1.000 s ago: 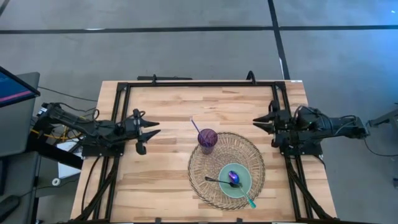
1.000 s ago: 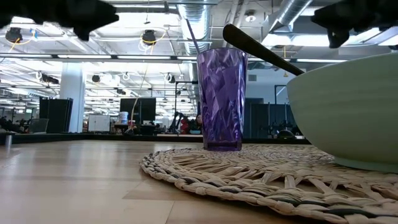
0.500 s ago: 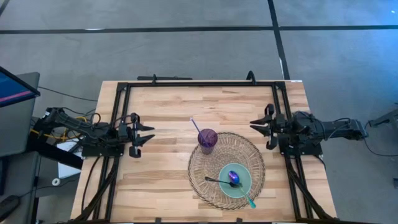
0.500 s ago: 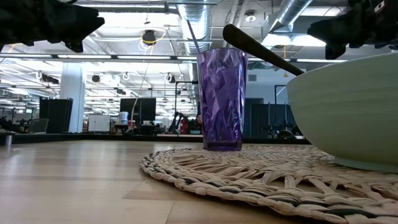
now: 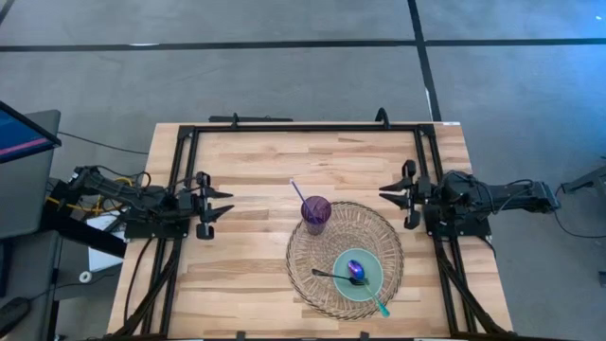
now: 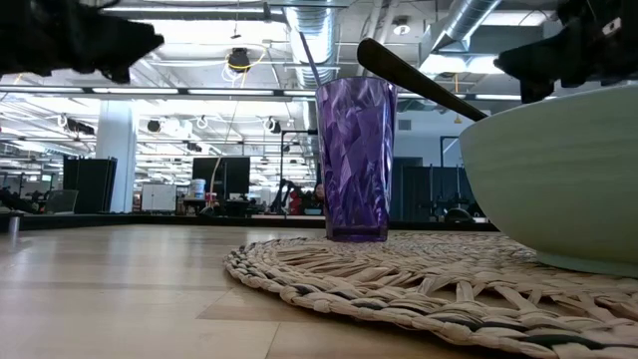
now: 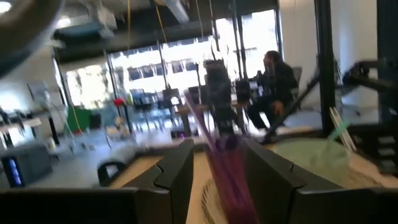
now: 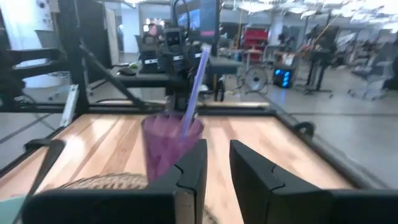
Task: Pick & Place Utensil
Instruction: Return to Home Position
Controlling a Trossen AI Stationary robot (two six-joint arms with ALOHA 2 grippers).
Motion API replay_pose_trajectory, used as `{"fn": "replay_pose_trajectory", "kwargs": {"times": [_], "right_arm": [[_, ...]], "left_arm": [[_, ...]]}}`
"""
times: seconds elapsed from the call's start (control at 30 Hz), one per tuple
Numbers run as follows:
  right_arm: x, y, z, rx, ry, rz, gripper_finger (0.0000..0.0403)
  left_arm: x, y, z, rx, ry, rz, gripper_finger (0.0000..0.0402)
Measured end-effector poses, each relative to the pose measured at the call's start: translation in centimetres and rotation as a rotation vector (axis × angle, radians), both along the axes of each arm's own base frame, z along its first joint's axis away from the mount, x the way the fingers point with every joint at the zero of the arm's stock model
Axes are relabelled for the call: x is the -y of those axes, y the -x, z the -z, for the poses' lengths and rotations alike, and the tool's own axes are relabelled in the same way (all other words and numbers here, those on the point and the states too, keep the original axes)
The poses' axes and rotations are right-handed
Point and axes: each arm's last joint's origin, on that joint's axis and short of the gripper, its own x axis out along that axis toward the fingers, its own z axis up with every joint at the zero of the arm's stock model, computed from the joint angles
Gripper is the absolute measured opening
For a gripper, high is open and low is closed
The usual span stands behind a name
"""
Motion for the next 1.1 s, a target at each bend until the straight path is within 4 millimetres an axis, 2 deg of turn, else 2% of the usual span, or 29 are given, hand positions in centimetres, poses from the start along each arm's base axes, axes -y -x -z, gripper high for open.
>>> {"fn": "replay_pose_trajectory", "kwargs": {"times": [0.5,0.67,1.1], "right_arm": [[-0.4,-0.5,3.8,-0.013,-0.037,-0.126,0.0063],[-0.4,-0.5,3.8,-0.007,-0.038,-0.119,0.0063],[-0.4,-0.5,3.9,-0.012,-0.038,-0.129,0.0063]], "left_arm": [[0.3,-0.5,2.7,-0.262,0.017,0.074,0.0136],[0.3,-0.5,2.8,-0.276,0.067,0.085,0.0136],[0.3,-0.5,2.8,-0.274,0.037,0.078,0.0136]]}}
